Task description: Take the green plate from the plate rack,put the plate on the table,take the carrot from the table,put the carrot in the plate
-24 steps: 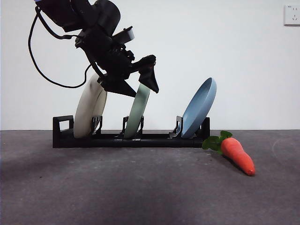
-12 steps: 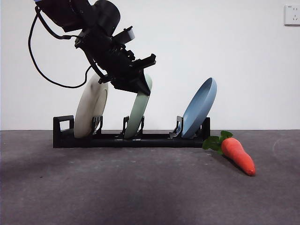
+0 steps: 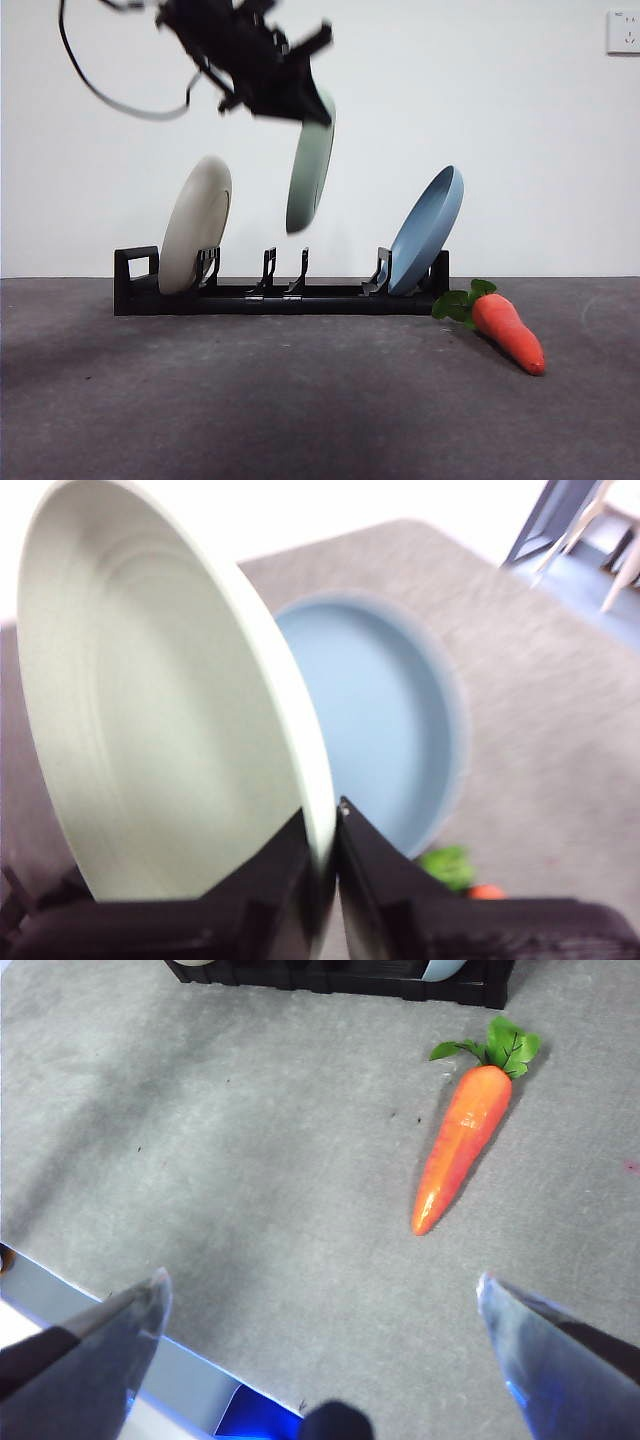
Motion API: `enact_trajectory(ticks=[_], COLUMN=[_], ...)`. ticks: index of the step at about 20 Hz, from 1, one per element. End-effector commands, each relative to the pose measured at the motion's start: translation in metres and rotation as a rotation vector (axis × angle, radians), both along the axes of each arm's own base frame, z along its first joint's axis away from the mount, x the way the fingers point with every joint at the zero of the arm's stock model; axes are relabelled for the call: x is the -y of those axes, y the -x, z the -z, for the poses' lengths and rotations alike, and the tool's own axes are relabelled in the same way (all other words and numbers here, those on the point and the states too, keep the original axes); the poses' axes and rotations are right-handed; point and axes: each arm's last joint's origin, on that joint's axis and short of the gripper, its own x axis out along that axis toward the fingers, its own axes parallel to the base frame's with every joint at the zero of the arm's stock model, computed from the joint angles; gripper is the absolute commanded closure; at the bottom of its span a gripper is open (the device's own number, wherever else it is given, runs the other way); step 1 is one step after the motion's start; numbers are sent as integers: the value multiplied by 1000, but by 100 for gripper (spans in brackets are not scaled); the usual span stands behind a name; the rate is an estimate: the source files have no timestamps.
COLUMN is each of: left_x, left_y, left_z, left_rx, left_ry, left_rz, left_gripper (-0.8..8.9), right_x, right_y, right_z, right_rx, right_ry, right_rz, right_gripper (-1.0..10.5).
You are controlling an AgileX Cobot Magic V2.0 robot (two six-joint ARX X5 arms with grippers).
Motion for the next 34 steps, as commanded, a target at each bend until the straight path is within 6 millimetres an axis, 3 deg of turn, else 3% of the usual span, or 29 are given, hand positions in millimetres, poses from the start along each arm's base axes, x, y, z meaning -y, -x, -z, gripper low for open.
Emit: enact_trajectory(ticks=[1, 4, 7, 11, 14, 17, 21, 24, 31, 34], left_x=[-1, -4, 2, 27, 51, 66, 72, 73, 92, 98], left_y=[20, 59, 107, 152, 174, 192, 212, 223, 241, 246], left_z=[-26, -51, -65, -57, -26, 22, 90, 130, 186, 195], left_rx=[39, 47, 66, 35, 41, 73, 118, 157, 224, 220], left_ry=[-6, -107, -324, -553, -684, -834, -938, -1027, -1155, -1156], left_rz=[33, 106, 126, 175, 194, 172, 194, 194, 268, 312], left_gripper=[820, 819, 819, 819, 819, 819, 819, 819, 819, 814], right_x=[0, 0, 0, 0, 0, 0, 0, 0, 0, 0], right_y=[0, 0, 0, 0, 0, 0, 0, -1, -1, -3], right_z=[-1, -1, -1, -1, -1, -1, -1, -1, 0, 1], right_rx=[3, 3, 3, 4, 4, 4, 3, 2, -2, -13], right_ry=[-4, -4, -4, -5, -5, -5, -5, -5, -5, -4], right_rz=[2, 2, 3, 2, 2, 2, 3, 3, 3, 4], right_gripper=[287, 287, 287, 287, 287, 287, 287, 287, 287, 287])
